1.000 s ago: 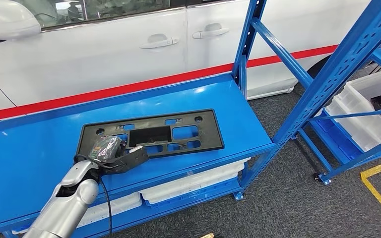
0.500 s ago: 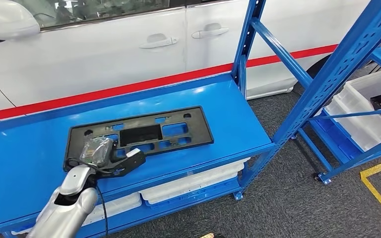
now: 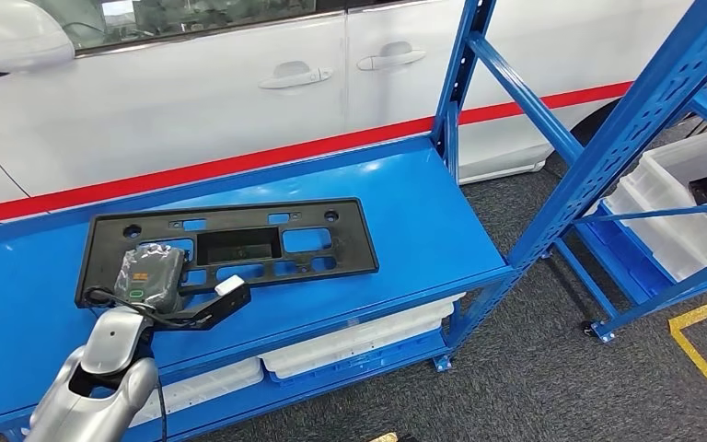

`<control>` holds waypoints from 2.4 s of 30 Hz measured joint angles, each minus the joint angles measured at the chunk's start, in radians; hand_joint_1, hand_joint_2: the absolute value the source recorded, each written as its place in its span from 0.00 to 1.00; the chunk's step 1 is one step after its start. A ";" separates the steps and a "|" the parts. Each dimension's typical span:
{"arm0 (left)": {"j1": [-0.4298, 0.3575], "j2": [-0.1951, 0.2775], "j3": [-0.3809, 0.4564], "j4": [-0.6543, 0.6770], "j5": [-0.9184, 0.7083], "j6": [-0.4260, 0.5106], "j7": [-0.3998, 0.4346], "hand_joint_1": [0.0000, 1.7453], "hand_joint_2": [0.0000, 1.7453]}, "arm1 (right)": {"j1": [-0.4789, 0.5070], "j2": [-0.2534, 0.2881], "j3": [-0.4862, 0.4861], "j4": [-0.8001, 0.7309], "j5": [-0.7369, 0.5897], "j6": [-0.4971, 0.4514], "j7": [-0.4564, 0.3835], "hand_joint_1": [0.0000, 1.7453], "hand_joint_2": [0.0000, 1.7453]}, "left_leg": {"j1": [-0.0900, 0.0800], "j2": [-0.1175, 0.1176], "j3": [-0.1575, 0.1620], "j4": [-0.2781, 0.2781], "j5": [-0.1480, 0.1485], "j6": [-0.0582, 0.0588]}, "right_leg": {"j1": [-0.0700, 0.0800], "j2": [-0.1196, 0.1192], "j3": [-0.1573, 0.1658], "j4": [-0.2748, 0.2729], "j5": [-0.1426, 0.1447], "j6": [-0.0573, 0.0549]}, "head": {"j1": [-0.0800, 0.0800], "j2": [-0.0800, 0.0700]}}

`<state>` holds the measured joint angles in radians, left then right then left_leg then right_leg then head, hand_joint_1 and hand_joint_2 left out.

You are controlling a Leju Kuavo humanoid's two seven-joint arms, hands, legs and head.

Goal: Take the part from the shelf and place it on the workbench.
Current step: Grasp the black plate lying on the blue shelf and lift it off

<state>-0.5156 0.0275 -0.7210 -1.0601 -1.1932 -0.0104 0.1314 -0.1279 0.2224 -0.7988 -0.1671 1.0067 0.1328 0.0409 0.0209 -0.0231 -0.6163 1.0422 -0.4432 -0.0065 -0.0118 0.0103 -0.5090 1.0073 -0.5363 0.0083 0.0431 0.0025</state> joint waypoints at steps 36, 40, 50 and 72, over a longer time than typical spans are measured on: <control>0.044 0.012 0.086 -0.129 -0.140 0.069 0.045 1.00 1.00 | -0.001 0.003 0.000 0.000 -0.015 -0.009 -0.008 0.00 0.00 | 0.005 0.010 0.009 -0.026 0.015 0.034 | -0.014 -0.002 -0.081 0.177 -0.110 0.029 | 0.000 0.000; 0.059 0.010 0.091 -0.130 -0.146 0.075 0.048 1.00 1.00 | -0.001 0.002 0.000 0.000 -0.016 -0.011 -0.008 0.00 0.00 | 0.012 0.011 0.008 -0.020 0.013 0.028 | -0.027 -0.004 -0.106 0.207 -0.061 0.045 | 0.000 0.000; 0.068 0.006 0.106 -0.142 -0.161 0.081 0.050 1.00 1.00 | -0.003 0.003 -0.001 -0.001 -0.015 -0.011 -0.007 0.00 0.00 | 0.016 0.015 -0.047 0.094 -0.074 -0.029 | -0.020 -0.005 -0.059 0.013 0.050 -0.017 | 0.000 0.000; 0.439 0.212 0.186 -0.523 -0.275 0.121 0.080 1.00 1.00 | 0.021 0.009 0.015 -0.002 0.017 -0.033 -0.037 0.00 0.00 | -0.007 0.033 0.009 -0.014 0.002 0.034 | -0.006 -0.010 -0.079 0.185 -0.003 0.019 | 0.000 0.000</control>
<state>-0.0763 0.2397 -0.5346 -1.5829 -1.4681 0.1106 0.2112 -0.1064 0.2312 -0.7842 -0.1686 1.0237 0.0994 0.0034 0.0136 0.0101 -0.6074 1.0278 -0.4413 0.0276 -0.0177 0.0006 -0.5882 1.1921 -0.5390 0.0276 0.0433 0.0025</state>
